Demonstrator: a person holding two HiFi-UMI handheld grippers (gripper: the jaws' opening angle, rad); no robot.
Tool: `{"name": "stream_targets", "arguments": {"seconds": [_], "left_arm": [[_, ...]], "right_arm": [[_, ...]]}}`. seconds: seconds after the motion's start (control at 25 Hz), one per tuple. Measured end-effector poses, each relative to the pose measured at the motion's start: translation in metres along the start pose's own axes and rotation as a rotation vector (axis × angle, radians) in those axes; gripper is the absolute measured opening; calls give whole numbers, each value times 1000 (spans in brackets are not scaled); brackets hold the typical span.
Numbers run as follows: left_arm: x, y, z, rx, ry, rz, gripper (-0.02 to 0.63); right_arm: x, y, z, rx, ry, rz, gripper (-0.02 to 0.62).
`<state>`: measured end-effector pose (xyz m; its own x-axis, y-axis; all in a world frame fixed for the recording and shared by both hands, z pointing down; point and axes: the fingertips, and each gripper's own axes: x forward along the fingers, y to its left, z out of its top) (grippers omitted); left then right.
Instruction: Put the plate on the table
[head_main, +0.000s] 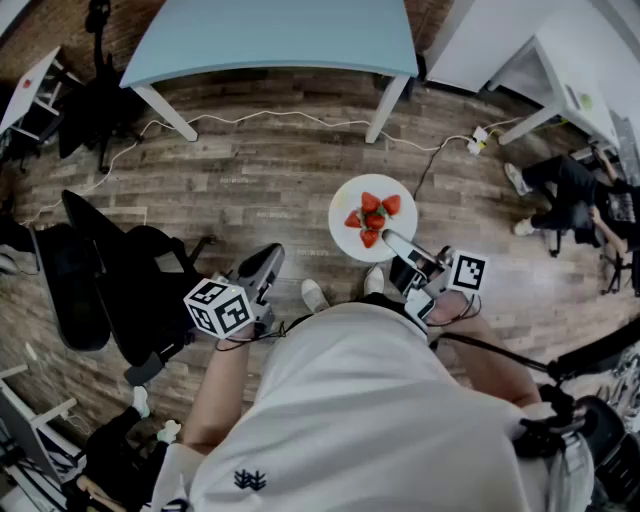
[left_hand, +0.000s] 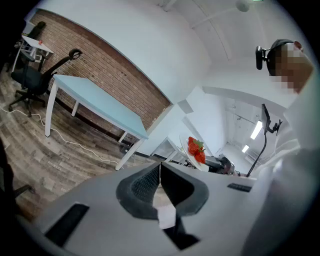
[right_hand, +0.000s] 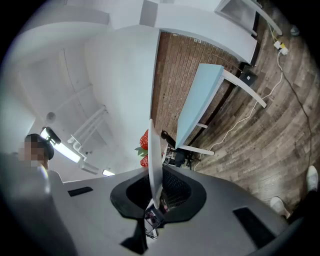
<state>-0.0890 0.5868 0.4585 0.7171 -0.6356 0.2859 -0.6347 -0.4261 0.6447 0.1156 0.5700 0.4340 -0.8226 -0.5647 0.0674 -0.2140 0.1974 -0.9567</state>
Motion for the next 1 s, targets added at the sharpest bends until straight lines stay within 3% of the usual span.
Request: {"name": "stream_targets", "arguments": {"seconds": [0.24,0.64,1.0], "left_arm": [[-7,3,-1,20,-4,-5,9],[-26,23,-8,-5,-3,6,9],[5,34,16,-21,8,7,9]], "right_arm": [[4,-11,-2,68,-23,5,29],[27,-11,-7,98,-14,15,29],[56,-31,45,161,-28,19,29]]}}
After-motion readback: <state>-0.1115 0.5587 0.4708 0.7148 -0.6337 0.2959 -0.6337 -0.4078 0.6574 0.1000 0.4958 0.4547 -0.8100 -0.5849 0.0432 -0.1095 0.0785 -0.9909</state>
